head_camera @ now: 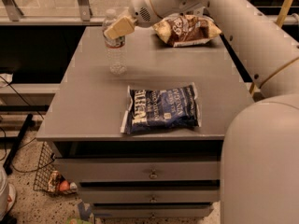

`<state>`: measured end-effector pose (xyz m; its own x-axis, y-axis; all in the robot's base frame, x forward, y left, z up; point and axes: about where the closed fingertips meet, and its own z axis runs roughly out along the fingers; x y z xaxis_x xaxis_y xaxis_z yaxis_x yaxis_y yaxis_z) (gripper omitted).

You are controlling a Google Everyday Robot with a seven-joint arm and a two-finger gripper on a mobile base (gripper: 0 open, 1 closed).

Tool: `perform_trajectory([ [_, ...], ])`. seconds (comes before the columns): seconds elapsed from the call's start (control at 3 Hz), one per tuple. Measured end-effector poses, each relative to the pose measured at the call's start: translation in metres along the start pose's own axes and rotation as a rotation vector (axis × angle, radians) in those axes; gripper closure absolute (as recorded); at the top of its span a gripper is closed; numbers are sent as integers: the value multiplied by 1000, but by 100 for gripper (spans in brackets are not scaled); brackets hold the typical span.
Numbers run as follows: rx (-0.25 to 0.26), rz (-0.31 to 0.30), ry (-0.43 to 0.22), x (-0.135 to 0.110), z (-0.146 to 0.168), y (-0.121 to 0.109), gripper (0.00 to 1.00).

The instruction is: Move water bottle near blue chip bag

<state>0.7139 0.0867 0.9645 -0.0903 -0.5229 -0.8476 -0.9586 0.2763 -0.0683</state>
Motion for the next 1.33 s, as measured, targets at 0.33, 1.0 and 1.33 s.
perform_trajectory([
  [0.33, 58, -28, 4, -8, -25, -4, 100],
  [1.0, 229, 67, 84, 29, -102, -25, 100],
  [1.33, 262, 145, 145, 58, -125, -19, 100],
])
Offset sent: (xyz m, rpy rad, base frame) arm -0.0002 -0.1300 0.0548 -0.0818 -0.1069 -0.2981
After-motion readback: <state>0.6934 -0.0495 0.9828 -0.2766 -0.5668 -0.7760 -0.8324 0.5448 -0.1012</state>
